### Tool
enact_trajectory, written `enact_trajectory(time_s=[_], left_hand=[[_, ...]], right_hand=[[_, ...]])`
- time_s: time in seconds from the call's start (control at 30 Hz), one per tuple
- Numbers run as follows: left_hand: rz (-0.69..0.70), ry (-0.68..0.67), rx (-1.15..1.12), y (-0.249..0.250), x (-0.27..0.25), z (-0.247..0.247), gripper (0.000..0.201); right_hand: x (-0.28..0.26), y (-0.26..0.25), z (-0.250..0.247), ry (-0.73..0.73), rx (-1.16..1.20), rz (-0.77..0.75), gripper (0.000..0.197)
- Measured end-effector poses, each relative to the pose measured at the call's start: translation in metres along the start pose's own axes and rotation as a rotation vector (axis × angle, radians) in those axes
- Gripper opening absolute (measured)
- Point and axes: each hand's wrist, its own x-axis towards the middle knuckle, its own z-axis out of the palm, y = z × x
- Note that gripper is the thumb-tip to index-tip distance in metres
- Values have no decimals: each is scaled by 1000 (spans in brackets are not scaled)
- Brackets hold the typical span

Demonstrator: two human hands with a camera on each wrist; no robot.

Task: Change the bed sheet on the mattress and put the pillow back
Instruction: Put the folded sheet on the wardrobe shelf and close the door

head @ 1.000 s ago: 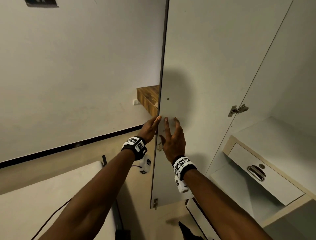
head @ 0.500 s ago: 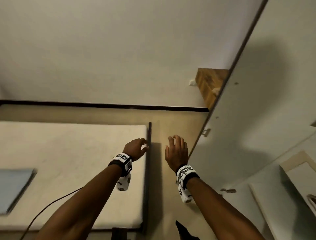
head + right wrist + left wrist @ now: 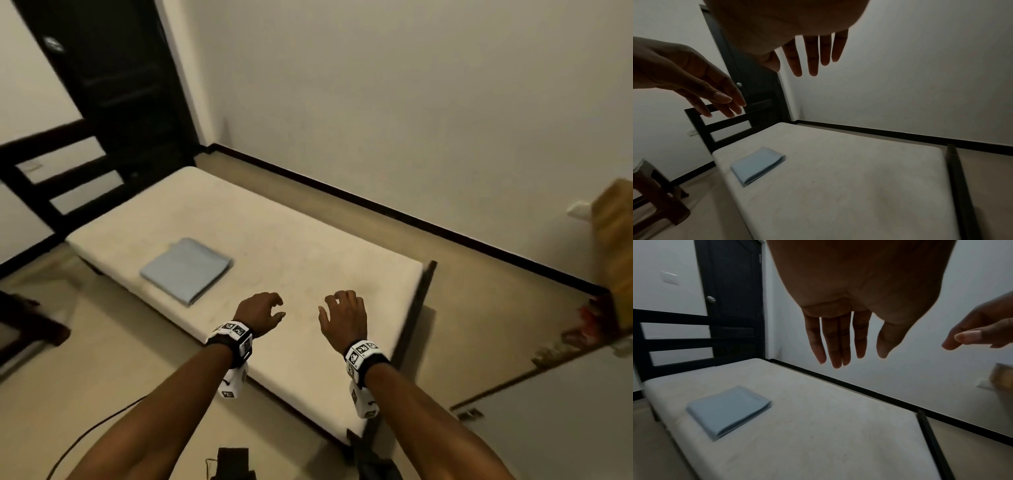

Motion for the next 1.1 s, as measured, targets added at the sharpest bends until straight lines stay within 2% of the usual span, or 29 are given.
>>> enact_trajectory(time_s=[0.23, 0.4, 0.57, 0.7, 0.87, 1.1], left_hand=[[-173, 24, -59, -147, -16, -41, 37], [-253, 57, -129, -228, -25, -58, 36], [-309, 46, -110, -301, -33, -69, 36], [-358, 38, -100, -348, -32, -73, 34], [-433, 41, -120, -397, -23, -75, 30], [-533, -14, -142, -469, 35, -95, 27]], right_hand=[[54, -125, 43, -49, -17, -125, 33], [84, -207, 85, -81, -17, -244, 36], [116, -283, 110, -89, 84, -283, 25], [142, -324, 131, -147, 100, -308, 16], [182, -361, 170, -241, 61, -354, 16], [266, -406, 234, -336, 102, -333, 17]])
